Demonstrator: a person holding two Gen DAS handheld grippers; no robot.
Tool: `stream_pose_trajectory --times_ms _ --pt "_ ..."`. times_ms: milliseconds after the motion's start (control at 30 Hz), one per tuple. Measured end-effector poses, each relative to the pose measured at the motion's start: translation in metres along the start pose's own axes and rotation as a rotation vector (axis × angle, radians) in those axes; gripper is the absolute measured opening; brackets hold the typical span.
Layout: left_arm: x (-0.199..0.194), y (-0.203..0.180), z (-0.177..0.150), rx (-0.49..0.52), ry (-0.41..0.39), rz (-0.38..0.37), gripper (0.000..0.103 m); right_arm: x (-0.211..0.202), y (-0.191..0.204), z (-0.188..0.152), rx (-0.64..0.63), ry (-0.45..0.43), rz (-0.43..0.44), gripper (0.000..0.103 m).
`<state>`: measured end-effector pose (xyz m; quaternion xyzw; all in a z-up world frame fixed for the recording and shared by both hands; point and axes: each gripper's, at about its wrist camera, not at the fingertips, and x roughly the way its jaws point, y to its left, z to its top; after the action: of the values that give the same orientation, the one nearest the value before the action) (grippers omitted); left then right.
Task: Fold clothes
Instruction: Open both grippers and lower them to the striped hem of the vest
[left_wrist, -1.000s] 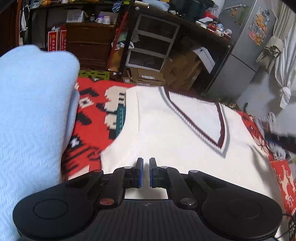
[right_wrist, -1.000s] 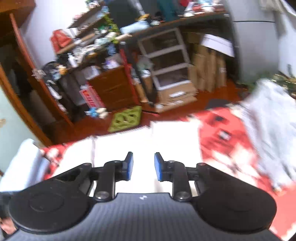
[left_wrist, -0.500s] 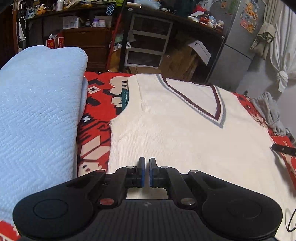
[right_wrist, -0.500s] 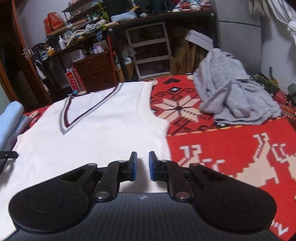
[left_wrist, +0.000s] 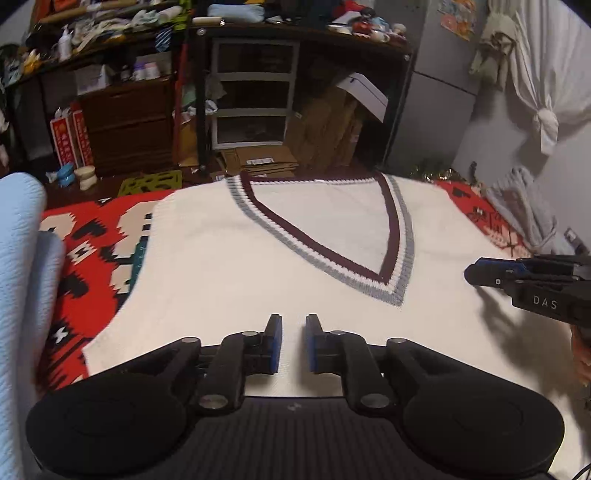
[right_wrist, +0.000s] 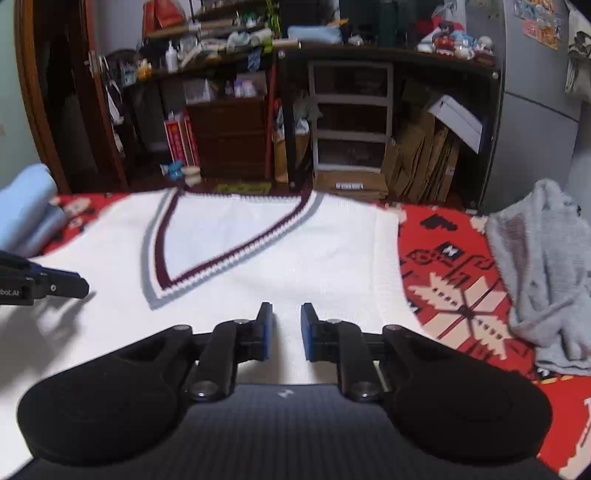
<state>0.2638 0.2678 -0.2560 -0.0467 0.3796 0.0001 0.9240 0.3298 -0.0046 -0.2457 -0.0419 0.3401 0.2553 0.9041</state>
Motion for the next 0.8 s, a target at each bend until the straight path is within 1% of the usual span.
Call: stream_pose_trajectory --times_ms 67,100,133,200,367,533,633,733,800 --pt "-0.005 -0.001 -0.006 0.027 -0.005 -0.001 0.020 -0.005 -0.007 -0.004 0.014 0.001 0.020 0.020" --pt "-0.010 -0.001 -0.009 0.036 -0.001 -0.003 0.023 -0.010 -0.011 -0.007 0.020 0.009 0.022 0.023" --pt "-0.015 0.000 -0.014 0.041 0.004 -0.007 0.029 -0.016 -0.015 -0.011 0.022 0.017 0.018 0.027" --pt "-0.028 0.003 -0.025 0.042 0.009 -0.017 0.033 -0.031 -0.020 -0.021 0.007 0.033 0.004 0.028" --pt "-0.067 0.010 -0.062 0.029 0.009 -0.020 0.033 -0.080 -0.024 -0.057 -0.048 0.057 -0.028 0.030" --pt "-0.107 0.017 -0.099 0.008 0.017 -0.034 0.034 -0.131 -0.026 -0.095 -0.047 0.073 -0.042 0.033" --pt "-0.130 0.018 -0.121 0.008 0.021 -0.030 0.034 -0.158 -0.024 -0.116 -0.034 0.077 -0.045 0.034" --pt "-0.150 0.020 -0.141 -0.016 0.017 -0.029 0.037 -0.183 -0.019 -0.136 -0.023 0.074 -0.036 0.035" --pt "-0.163 0.018 -0.154 -0.025 0.012 -0.023 0.038 -0.197 -0.012 -0.148 -0.041 0.071 -0.045 0.037"
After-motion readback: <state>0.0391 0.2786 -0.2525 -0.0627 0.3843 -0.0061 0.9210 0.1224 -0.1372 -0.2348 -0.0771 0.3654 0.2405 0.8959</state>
